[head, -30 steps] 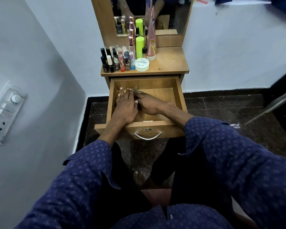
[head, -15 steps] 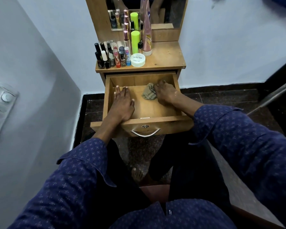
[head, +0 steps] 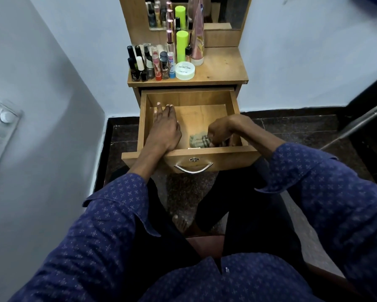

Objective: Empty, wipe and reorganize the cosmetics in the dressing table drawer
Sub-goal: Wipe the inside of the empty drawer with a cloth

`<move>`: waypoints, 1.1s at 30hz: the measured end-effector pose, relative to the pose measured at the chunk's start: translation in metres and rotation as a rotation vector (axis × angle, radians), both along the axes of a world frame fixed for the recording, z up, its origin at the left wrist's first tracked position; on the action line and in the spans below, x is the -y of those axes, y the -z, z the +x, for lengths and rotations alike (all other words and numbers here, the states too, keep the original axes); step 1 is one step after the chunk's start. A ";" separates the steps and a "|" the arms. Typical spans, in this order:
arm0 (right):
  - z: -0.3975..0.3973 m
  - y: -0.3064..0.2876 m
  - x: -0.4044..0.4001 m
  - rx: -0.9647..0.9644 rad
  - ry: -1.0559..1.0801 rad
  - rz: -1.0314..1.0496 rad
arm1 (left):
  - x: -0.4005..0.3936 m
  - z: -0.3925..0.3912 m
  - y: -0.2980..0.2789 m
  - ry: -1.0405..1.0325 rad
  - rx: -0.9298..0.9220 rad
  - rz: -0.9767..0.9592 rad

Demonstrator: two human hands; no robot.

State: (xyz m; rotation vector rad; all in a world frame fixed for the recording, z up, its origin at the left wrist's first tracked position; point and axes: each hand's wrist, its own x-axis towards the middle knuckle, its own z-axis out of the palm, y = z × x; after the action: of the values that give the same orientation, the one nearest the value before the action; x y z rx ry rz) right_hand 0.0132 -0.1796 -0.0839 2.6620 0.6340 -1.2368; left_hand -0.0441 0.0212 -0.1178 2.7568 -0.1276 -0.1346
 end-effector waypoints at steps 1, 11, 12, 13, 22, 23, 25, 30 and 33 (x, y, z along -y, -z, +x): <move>-0.001 0.001 -0.002 -0.004 -0.001 0.044 | 0.001 0.000 -0.001 0.001 -0.004 -0.005; -0.001 0.089 -0.094 -0.049 0.113 0.432 | -0.002 -0.002 0.003 -0.121 0.135 -0.143; 0.000 0.092 -0.099 -0.057 0.106 0.429 | -0.006 -0.003 0.002 -0.156 0.150 -0.178; -0.005 0.083 -0.101 -0.040 0.090 0.445 | -0.009 -0.005 0.002 -0.181 0.158 -0.210; -0.012 0.012 -0.057 0.627 0.064 0.438 | -0.052 -0.009 -0.001 -0.071 -0.059 -0.087; -0.012 0.011 -0.056 0.641 0.061 0.407 | -0.052 -0.010 0.000 -0.075 -0.072 -0.078; -0.015 0.016 -0.057 0.663 0.052 0.403 | -0.049 -0.010 0.000 -0.089 -0.084 -0.051; -0.017 0.046 -0.071 0.456 -0.057 0.419 | -0.045 -0.010 0.000 -0.091 -0.076 -0.037; -0.002 0.048 -0.079 0.353 -0.171 0.485 | -0.043 -0.010 0.000 -0.098 -0.070 -0.080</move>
State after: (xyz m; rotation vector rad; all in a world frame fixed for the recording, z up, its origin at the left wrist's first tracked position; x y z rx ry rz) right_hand 0.0115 -0.1003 -0.1321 3.0075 1.1898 -0.5988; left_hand -0.0540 0.0643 -0.1178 2.6689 0.0204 -0.1949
